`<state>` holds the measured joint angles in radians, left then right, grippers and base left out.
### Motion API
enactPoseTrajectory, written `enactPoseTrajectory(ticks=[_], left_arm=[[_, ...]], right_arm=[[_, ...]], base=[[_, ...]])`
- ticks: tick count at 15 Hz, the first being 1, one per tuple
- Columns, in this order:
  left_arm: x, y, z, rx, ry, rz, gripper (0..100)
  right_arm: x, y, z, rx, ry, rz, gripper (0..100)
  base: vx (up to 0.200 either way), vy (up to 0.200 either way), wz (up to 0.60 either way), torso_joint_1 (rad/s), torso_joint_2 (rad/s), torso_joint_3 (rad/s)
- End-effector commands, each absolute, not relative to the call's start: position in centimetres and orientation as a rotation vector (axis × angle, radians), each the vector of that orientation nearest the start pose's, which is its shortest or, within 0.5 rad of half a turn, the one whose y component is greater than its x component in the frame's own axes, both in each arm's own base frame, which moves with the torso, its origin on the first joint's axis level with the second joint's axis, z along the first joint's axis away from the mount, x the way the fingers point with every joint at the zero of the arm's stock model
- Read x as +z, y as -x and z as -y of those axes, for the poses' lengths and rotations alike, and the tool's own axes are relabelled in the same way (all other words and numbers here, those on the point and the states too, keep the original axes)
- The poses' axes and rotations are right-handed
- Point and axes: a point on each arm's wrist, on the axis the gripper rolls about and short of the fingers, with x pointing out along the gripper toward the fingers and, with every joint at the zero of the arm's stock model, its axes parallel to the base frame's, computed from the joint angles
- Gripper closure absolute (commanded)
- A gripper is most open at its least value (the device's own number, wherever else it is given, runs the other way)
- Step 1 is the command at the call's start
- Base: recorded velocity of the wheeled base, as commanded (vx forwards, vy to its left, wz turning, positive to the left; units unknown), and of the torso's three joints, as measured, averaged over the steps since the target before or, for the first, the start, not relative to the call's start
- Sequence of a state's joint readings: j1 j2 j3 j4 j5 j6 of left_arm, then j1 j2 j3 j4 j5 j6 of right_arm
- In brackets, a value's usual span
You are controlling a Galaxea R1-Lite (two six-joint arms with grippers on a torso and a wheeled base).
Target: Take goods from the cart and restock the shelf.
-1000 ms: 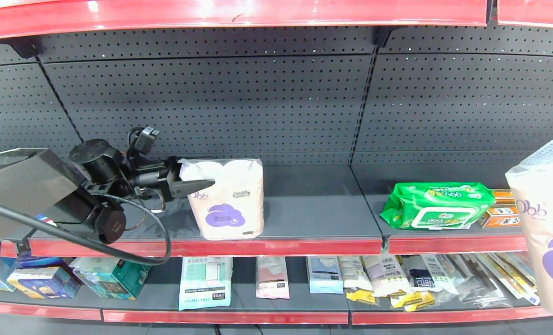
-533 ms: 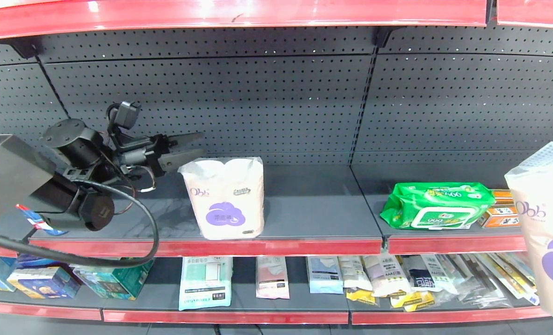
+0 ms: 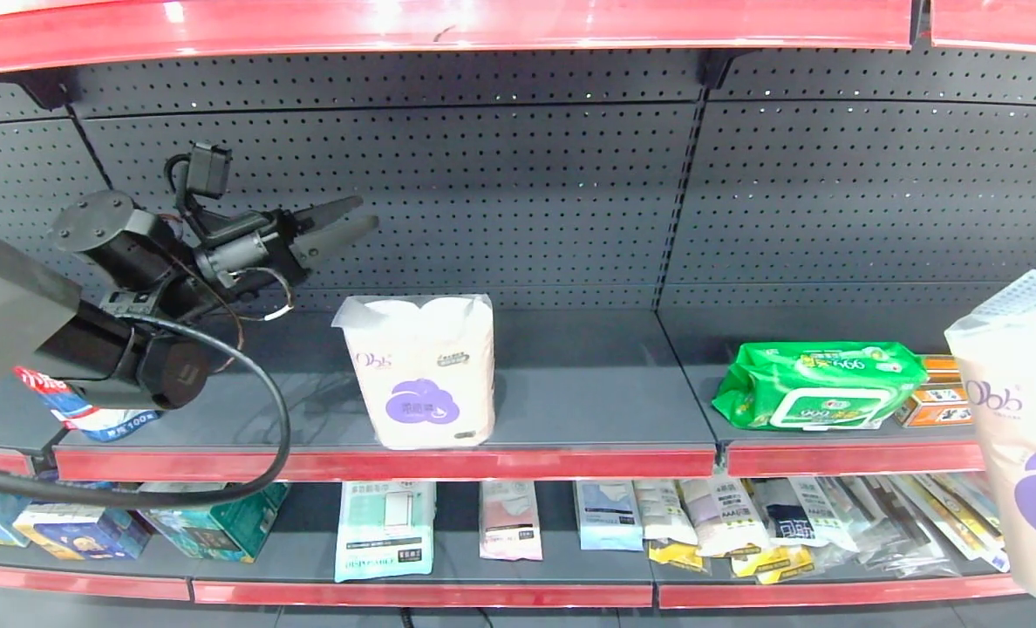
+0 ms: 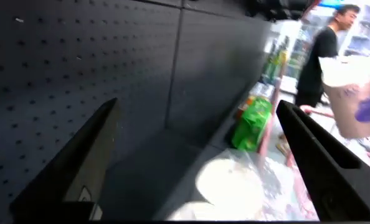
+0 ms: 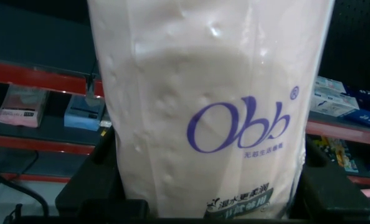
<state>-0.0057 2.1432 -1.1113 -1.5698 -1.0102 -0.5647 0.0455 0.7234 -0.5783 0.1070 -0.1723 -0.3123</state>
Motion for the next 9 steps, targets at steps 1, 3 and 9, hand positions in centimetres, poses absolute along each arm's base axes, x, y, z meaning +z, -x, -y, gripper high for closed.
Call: enactPoseTrajectory(ticks=[1, 3, 9], left_arm=[[18.9, -39.6, 1.9, -1.029, 0.256, 0.22, 0], [18.8, -39.9, 1.9, -0.971, 0.283, 0.224, 0], [18.7, -41.7, 1.5, -0.608, 0.37, 0.211, 0]], right_arm=[[22.2, -5.9, 0.1, -0.085, 0.339, -0.271, 100], [22.2, -5.9, 0.1, -0.084, 0.339, -0.274, 100], [21.6, -5.7, 0.1, -0.082, 0.34, -0.285, 100]], base=[[0.0, 0.0, 0.0, 0.0, 0.0, 0.0], [0.0, 0.0, 0.0, 0.0, 0.0, 0.0], [0.0, 0.0, 0.0, 0.0, 0.0, 0.0]])
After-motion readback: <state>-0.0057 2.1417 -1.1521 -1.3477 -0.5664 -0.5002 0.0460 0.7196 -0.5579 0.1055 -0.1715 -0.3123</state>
